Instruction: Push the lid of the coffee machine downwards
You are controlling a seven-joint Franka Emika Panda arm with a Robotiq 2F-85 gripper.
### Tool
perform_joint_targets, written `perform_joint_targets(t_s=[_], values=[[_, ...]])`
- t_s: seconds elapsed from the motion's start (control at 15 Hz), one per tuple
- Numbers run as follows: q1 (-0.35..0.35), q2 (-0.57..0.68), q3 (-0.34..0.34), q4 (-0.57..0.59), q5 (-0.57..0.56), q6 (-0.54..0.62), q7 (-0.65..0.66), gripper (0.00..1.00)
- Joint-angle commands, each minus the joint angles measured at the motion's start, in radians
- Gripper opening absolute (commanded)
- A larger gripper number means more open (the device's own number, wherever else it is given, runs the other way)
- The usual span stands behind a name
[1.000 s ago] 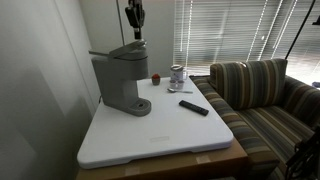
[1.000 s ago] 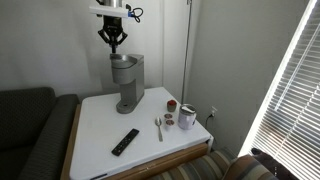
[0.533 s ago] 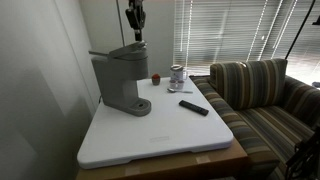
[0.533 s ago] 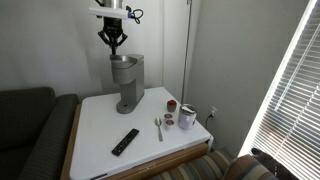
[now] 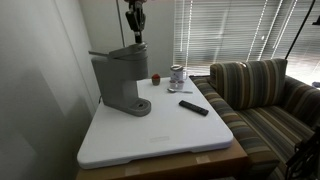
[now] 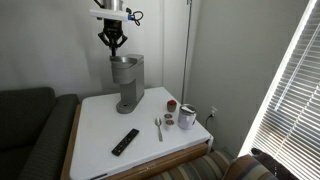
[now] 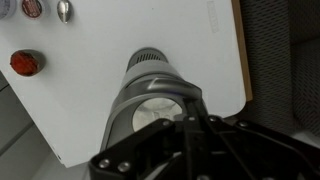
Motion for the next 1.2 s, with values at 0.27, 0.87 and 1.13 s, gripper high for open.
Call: perform_joint_targets(t_s=[0.27,0.87,1.13], values=[[-0.017,0.108,0.019,-0.004,0.048,0.080,-0.001,0.00],[-0.016,0.161,0.015,0.101,0.079,0.039,-0.004,0.00],[-0.009,0.148,0.005,0.119,0.068,0.020,0.014,0.00]])
